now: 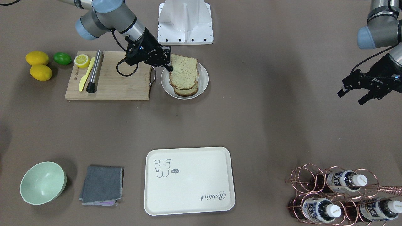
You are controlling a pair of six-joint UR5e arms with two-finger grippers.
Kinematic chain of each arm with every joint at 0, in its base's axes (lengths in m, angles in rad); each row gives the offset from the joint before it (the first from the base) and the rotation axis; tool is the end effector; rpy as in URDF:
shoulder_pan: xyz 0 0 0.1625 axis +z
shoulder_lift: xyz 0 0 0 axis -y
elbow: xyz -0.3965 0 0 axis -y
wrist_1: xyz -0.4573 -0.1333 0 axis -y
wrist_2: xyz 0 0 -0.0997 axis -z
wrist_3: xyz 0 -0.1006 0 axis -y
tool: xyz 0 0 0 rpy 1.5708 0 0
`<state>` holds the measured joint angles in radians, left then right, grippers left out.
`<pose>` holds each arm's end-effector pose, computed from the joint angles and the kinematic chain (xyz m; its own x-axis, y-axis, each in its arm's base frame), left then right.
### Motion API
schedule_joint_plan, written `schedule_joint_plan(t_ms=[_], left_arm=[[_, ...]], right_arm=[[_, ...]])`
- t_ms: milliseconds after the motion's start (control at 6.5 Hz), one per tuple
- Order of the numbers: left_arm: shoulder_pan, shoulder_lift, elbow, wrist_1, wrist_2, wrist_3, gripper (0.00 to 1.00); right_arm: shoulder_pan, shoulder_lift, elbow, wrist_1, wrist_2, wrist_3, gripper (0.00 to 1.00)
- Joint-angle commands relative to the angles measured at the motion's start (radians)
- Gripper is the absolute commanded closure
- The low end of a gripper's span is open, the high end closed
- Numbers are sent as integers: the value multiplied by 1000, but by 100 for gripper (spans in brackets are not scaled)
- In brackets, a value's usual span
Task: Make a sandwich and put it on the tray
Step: 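Lift the bread slice and carry it over the egg toast plate, then lower the bread onto the egg toast and open the right gripper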
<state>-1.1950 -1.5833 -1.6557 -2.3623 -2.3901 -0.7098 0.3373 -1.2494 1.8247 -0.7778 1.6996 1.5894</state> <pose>0.1559 -0.5580 0.4804 0.4745 0.2082 -0.8553 0.1027 0.9519 0.2888 -0.5516 -0.3210 0.2123 0.1859 0.0847 0.9789 -0.2130 0.9761 -0.0441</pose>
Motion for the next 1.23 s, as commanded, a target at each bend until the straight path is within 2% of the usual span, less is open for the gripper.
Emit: schedule_joint_plan(t_ms=[0, 615, 769, 923, 1077], left_arm=[[0, -1, 4, 0, 0, 0, 2], [0, -7, 11, 0, 0, 0, 2], [0, -7, 11, 0, 0, -2, 2], [0, -7, 11, 0, 0, -2, 2], [0, -9, 11, 0, 0, -3, 2]], right_arm=[[-9, 1, -9, 14, -12, 15, 100], [-26, -1, -27, 12, -43, 15, 100], [-26, 2, -27, 12, -43, 17, 54], [-27, 2, -25, 12, -61, 18, 1], [-26, 4, -13, 12, -63, 26, 1]])
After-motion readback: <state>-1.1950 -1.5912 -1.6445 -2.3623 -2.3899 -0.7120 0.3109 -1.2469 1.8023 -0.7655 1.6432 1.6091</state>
